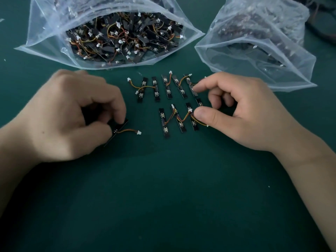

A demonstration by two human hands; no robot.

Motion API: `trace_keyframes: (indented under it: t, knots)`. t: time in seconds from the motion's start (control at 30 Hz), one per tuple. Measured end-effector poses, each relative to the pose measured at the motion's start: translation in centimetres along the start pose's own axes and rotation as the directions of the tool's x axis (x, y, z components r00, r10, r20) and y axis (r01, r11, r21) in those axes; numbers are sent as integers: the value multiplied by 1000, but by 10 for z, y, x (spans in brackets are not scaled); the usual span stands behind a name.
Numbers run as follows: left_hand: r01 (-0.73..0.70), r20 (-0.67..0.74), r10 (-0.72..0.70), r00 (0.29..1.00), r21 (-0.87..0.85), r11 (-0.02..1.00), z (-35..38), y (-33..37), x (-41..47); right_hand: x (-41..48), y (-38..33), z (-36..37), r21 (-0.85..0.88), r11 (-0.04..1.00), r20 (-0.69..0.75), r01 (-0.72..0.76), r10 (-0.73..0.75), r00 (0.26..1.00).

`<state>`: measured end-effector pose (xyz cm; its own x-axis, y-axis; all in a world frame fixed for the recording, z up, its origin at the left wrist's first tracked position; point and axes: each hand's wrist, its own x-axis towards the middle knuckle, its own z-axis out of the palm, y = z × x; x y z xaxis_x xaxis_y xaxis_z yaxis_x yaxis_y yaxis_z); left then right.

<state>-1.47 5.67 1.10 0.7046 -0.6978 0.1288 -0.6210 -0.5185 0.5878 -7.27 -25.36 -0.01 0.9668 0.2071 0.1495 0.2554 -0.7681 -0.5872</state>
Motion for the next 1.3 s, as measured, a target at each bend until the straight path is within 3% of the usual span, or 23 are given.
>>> trace_keyframes:
  t: [0.07,0.33,0.47,0.57,0.73,0.87,1.03,1.17,1.3]
  knots:
    - [-37,60,35,998,32,999,0,-3,3,0,1,0,-5,1000,3,2,-2,1000]
    - [-107,28,106,994,22,994,5,-3,3,0,1,1,-4,1000,3,8,-8,1000]
    - [-72,-177,75,981,23,997,12,-2,0,0,1,0,7,1000,4,3,-3,1000]
    - [-133,-273,150,950,78,988,17,-1,2,0,2,1,6,1000,4,4,-4,1000]
    - [-151,-141,168,976,123,981,22,1,3,0,1,1,14,1000,0,7,-7,1000]
    - [-183,-26,185,982,63,981,16,2,2,0,1,1,11,1000,-1,8,-8,1000]
    - [-120,-164,118,979,-1,993,18,-3,2,0,1,0,2,1000,5,8,-8,1000]
    - [-78,-116,92,989,121,990,23,-5,3,1,2,0,4,1000,4,17,-17,1000]
    - [-73,-112,86,990,114,991,23,-3,3,1,3,1,0,1000,-1,20,-20,1000]
